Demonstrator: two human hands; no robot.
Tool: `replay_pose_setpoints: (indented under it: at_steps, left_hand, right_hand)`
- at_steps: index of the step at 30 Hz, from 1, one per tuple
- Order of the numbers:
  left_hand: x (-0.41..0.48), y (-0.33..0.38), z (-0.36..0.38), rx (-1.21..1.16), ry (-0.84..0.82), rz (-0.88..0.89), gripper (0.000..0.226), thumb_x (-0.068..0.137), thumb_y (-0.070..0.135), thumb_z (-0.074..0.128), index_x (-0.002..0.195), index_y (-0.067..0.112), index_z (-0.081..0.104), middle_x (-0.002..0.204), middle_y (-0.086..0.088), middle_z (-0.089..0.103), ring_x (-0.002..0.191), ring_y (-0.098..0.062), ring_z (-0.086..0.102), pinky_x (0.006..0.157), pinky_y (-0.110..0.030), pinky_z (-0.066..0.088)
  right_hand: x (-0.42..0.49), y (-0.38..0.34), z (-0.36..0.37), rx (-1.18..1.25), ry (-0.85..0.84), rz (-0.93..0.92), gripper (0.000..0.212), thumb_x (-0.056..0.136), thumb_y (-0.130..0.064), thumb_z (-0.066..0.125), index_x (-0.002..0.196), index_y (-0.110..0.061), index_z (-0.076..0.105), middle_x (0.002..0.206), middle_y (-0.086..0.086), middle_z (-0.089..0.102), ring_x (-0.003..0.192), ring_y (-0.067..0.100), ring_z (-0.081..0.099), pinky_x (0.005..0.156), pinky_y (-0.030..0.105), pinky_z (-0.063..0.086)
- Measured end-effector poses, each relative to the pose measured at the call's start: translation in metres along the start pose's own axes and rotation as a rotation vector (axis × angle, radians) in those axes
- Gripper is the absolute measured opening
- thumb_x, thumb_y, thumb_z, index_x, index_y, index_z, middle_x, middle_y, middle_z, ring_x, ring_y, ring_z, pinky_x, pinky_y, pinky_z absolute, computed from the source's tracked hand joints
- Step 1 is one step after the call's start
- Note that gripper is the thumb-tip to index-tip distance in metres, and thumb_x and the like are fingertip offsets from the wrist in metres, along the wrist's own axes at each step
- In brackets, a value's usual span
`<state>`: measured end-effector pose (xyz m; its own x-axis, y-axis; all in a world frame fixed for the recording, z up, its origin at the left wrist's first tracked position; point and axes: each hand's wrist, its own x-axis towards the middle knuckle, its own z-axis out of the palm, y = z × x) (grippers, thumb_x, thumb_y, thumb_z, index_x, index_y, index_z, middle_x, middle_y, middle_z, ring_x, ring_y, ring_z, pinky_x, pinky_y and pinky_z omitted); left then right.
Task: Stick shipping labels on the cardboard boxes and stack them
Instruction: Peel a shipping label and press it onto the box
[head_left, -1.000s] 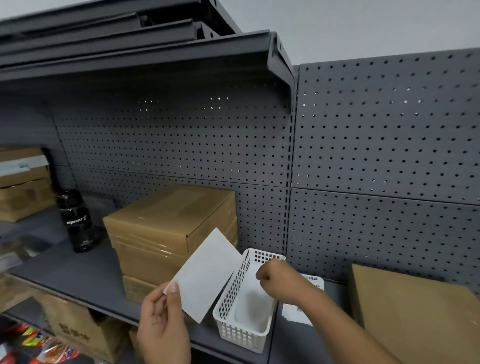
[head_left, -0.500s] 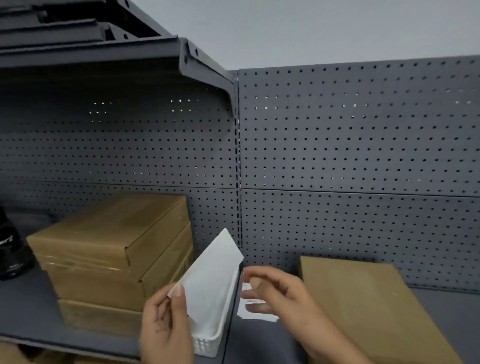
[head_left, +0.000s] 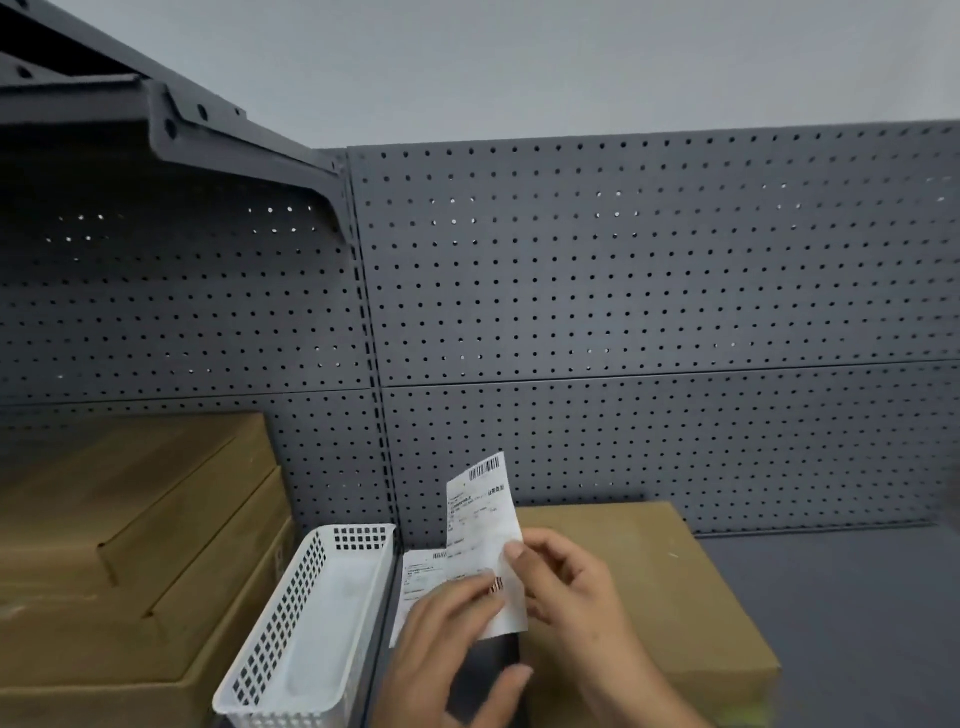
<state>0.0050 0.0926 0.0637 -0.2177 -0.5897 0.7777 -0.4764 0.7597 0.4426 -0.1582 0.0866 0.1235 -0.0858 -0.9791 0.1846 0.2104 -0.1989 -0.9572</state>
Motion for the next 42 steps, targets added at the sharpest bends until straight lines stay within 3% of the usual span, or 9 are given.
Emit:
replay_pose_setpoints:
  at_steps: [5, 9, 11, 14, 17, 22, 26, 30, 42]
  left_hand:
    - [0.019, 0.011, 0.017, -0.419, 0.112, -0.513, 0.024, 0.103, 0.039, 0.058, 0.122, 0.052, 0.066, 0.147, 0.030, 0.049, 0.139, 0.004, 0.046, 0.098, -0.008, 0.046]
    - [0.039, 0.008, 0.027, -0.879, -0.009, -0.847, 0.044, 0.085, 0.030, 0.071, 0.128, 0.036, 0.066, 0.121, 0.006, 0.076, 0.116, -0.015, 0.071, 0.091, -0.034, 0.059]
    - [0.044, 0.010, 0.034, -0.914, -0.017, -0.858, 0.052, 0.083, 0.021, 0.075, 0.132, 0.027, 0.063, 0.110, -0.006, 0.079, 0.108, -0.023, 0.075, 0.087, -0.040, 0.061]
    - [0.050, 0.014, 0.047, -0.826, 0.025, -0.831, 0.055, 0.089, 0.011, 0.077, 0.135, 0.033, 0.057, 0.098, -0.013, 0.077, 0.100, -0.027, 0.076, 0.095, -0.045, 0.059]
    - [0.055, 0.018, 0.061, -0.709, 0.036, -0.769, 0.059, 0.090, 0.016, 0.077, 0.135, 0.042, 0.050, 0.093, -0.006, 0.078, 0.092, -0.021, 0.075, 0.090, -0.035, 0.058]
    - [0.067, 0.022, 0.088, -0.555, -0.082, -0.648, 0.044, 0.095, 0.018, 0.073, 0.125, 0.041, 0.052, 0.095, 0.004, 0.076, 0.085, -0.012, 0.072, 0.078, -0.021, 0.056]
    - [0.074, 0.018, 0.110, -0.406, -0.206, -0.598, 0.014, 0.095, 0.016, 0.073, 0.098, 0.030, 0.070, 0.094, 0.016, 0.075, 0.087, -0.006, 0.069, 0.076, -0.014, 0.052]
    - [0.074, 0.011, 0.122, -0.277, -0.267, -0.553, 0.009, 0.091, 0.018, 0.077, 0.098, 0.025, 0.079, 0.099, 0.011, 0.074, 0.089, 0.001, 0.067, 0.076, -0.009, 0.049]
    - [0.065, 0.000, 0.122, -0.205, -0.375, -0.581, 0.031, 0.079, 0.017, 0.089, 0.108, 0.023, 0.078, 0.095, 0.010, 0.063, 0.082, 0.003, 0.062, 0.075, -0.010, 0.048]
  right_hand:
    - [-0.006, -0.010, -0.029, -0.090, 0.045, -0.063, 0.017, 0.098, -0.015, 0.066, 0.088, -0.019, 0.079, 0.096, 0.009, 0.080, 0.082, 0.016, 0.074, 0.068, 0.024, 0.055]
    - [-0.009, -0.014, -0.051, -0.095, 0.053, -0.080, 0.017, 0.086, -0.028, 0.068, 0.092, -0.015, 0.078, 0.098, 0.012, 0.079, 0.086, 0.024, 0.074, 0.075, 0.035, 0.057]
    - [-0.009, -0.013, -0.062, -0.099, 0.077, -0.077, 0.014, 0.088, -0.023, 0.076, 0.092, -0.010, 0.078, 0.095, 0.014, 0.079, 0.084, 0.024, 0.075, 0.071, 0.031, 0.059]
    - [-0.009, -0.010, -0.081, -0.136, 0.109, -0.053, 0.014, 0.092, -0.015, 0.070, 0.098, -0.005, 0.077, 0.096, 0.012, 0.080, 0.090, 0.028, 0.076, 0.077, 0.036, 0.060]
    - [-0.007, -0.007, -0.100, -0.211, 0.146, -0.039, 0.013, 0.094, -0.011, 0.070, 0.103, -0.010, 0.078, 0.095, 0.006, 0.081, 0.094, 0.026, 0.076, 0.081, 0.038, 0.060]
    - [0.010, 0.004, -0.140, -0.306, 0.187, -0.094, 0.045, 0.089, -0.011, 0.077, 0.127, -0.026, 0.059, 0.079, 0.016, 0.073, 0.086, 0.040, 0.069, 0.080, 0.045, 0.053]
    - [0.023, 0.001, -0.165, -0.458, 0.124, -0.093, 0.029, 0.092, -0.011, 0.074, 0.111, -0.025, 0.057, 0.086, 0.011, 0.075, 0.083, 0.027, 0.073, 0.071, 0.043, 0.056]
    - [0.036, 0.009, -0.186, -0.702, -0.013, -0.048, 0.014, 0.090, -0.019, 0.077, 0.089, -0.031, 0.070, 0.087, -0.002, 0.072, 0.080, 0.010, 0.067, 0.065, 0.027, 0.051]
    - [0.038, 0.032, -0.192, -0.755, -0.071, 0.013, 0.020, 0.077, -0.030, 0.088, 0.090, -0.032, 0.073, 0.086, 0.000, 0.071, 0.076, 0.011, 0.065, 0.068, 0.027, 0.050]
